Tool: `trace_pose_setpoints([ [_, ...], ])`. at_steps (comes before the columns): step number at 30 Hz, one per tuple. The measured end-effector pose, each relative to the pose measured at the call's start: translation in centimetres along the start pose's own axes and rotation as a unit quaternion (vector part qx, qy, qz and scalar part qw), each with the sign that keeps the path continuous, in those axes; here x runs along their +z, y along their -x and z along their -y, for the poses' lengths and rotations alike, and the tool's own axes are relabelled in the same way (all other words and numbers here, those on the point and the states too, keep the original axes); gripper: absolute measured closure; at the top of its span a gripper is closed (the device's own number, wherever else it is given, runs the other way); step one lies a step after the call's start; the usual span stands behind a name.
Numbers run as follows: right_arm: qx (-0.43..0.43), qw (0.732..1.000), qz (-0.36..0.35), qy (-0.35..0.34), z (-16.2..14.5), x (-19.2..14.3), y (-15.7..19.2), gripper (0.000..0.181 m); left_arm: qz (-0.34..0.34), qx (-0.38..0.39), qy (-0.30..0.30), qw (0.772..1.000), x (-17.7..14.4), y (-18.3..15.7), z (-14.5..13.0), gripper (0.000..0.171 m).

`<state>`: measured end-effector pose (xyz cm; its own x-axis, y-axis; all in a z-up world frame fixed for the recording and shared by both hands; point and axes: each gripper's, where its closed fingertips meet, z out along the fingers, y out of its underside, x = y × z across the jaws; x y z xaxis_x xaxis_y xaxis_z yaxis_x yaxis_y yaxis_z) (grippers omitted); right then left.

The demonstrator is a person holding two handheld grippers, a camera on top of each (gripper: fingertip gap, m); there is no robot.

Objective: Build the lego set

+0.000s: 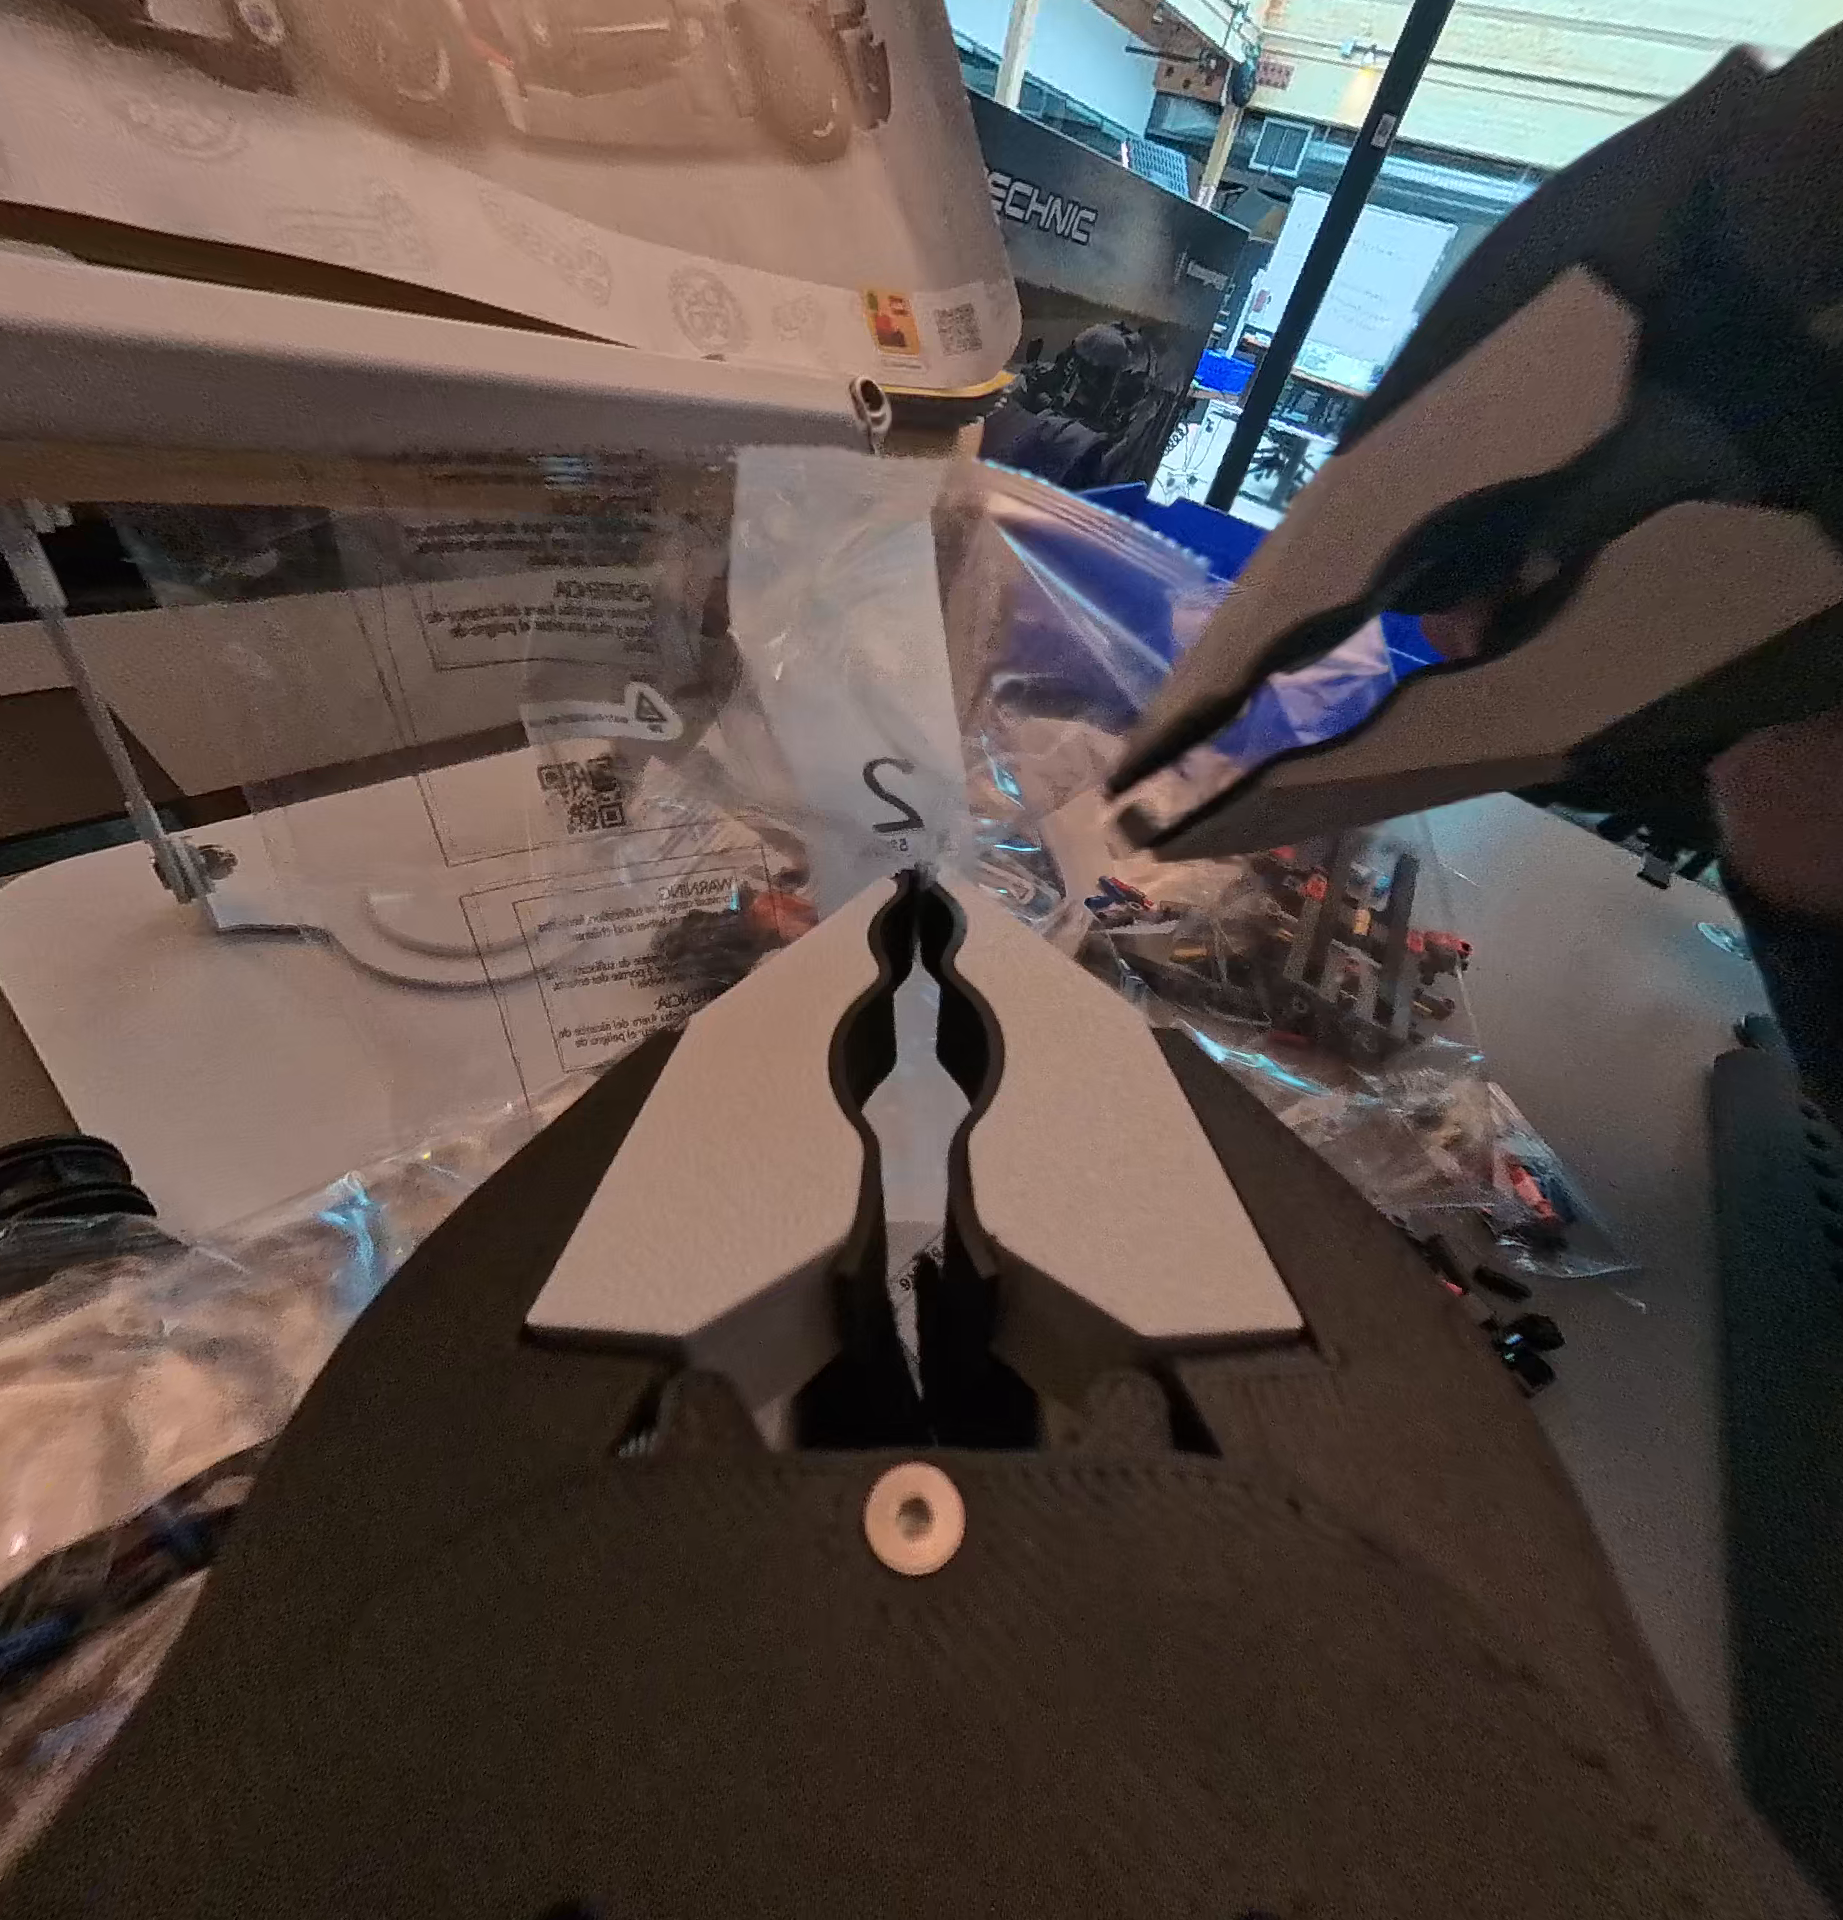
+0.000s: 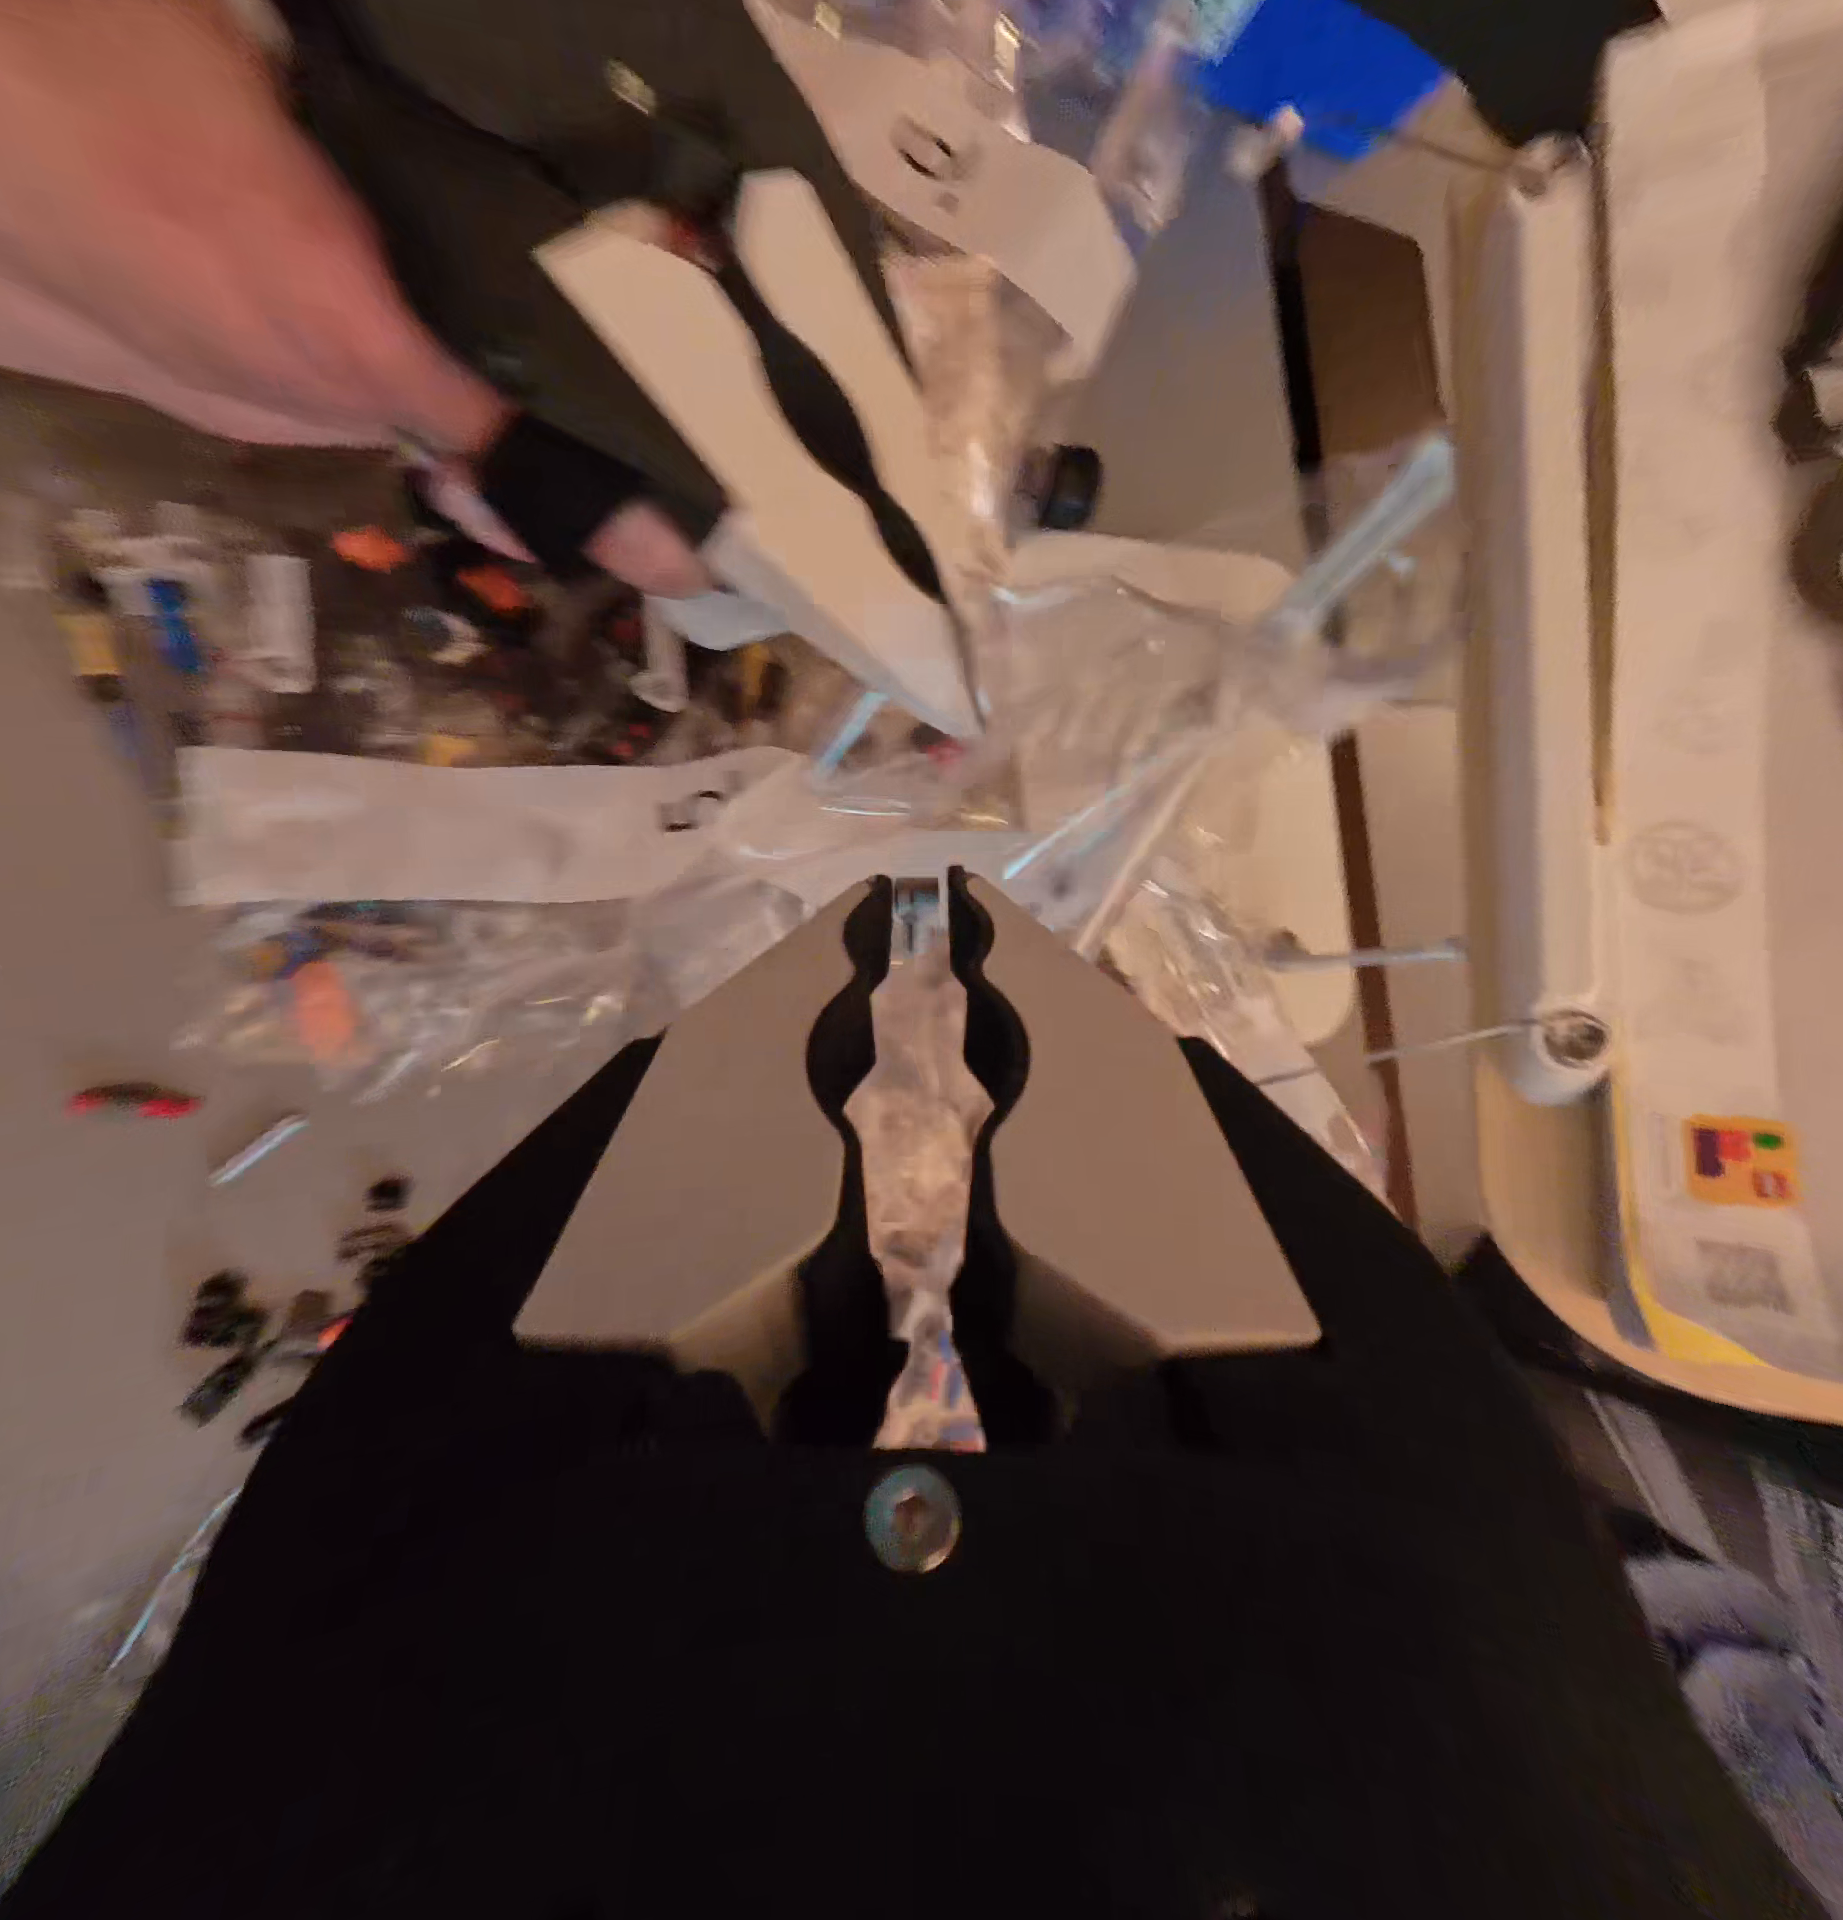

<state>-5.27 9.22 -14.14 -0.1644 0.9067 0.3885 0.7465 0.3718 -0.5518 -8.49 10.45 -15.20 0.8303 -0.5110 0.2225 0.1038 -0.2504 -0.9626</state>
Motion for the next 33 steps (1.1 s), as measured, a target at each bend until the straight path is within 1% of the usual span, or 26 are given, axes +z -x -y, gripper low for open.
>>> trace_pose_setpoints([
  [1,0.001,1.000,-0.010,0.012,-0.3,0.5,-0.5,0.168,0.000,-0.002,-0.002,1.000,0.0,0.1,0.1,0.171],
  [3,-0.004,1.000,-0.017,0.015,-0.5,0.6,-0.7,0.166,0.001,-0.006,-0.003,1.000,-0.1,0.3,0.1,0.171],
  [8,-0.013,0.999,-0.027,-0.021,0.5,-2.7,-0.5,0.167,0.001,-0.010,-0.003,1.000,-0.1,0.4,0.0,0.171],
  [10,-0.023,0.999,0.002,-0.043,1.1,-4.6,1.1,0.170,0.002,-0.010,-0.004,1.000,-0.2,0.5,0.1,0.171],
  [12,-0.040,0.997,0.048,-0.052,1.0,-6.4,3.5,0.171,0.003,-0.011,-0.006,1.000,-0.3,0.6,0.2,0.171],
  [13,-0.047,0.996,0.056,-0.054,0.8,-7.3,4.4,0.170,0.004,-0.011,-0.007,1.000,-0.3,0.6,0.2,0.171],
  [15,-0.050,0.994,0.085,-0.047,-0.6,-8.3,6.5,0.170,0.004,-0.011,-0.008,1.000,-0.4,0.6,0.3,0.171],
  [17,-0.047,0.990,0.134,-0.022,-3.0,-8.6,9.2,0.170,0.004,-0.011,-0.008,1.000,-0.3,0.6,0.3,0.171],
  [20,-0.032,0.983,0.179,0.006,-6.2,-6.8,11.8,0.168,0.003,-0.009,-0.004,1.000,0.0,0.5,0.1,0.171],
  [22,-0.011,0.982,0.186,0.038,-7.9,-4.4,12.6,0.160,0.003,-0.006,-0.002,1.000,0.1,0.4,0.0,0.171],
  [25,-0.007,0.976,0.197,0.094,-10.4,-1.2,13.8,0.157,0.004,-0.006,-0.002,1.000,0.1,0.5,-0.1,0.171],
  [27,-0.008,0.971,0.213,0.110,-11.1,0.1,14.6,0.157,0.004,-0.006,-0.002,1.000,0.1,0.6,-0.1,0.171],
  [30,-0.006,0.965,0.226,0.130,-11.8,1.3,15.2,0.161,0.004,-0.006,0.000,1.000,0.2,0.6,-0.2,0.171],
  [31,-0.003,0.964,0.234,0.127,-11.6,1.4,15.4,0.165,0.003,-0.006,0.000,1.000,0.2,0.6,-0.2,0.171],
  [33,0.002,0.963,0.243,0.117,-11.3,1.3,15.7,0.166,0.003,-0.006,0.001,1.000,0.2,0.5,-0.2,0.171],
])
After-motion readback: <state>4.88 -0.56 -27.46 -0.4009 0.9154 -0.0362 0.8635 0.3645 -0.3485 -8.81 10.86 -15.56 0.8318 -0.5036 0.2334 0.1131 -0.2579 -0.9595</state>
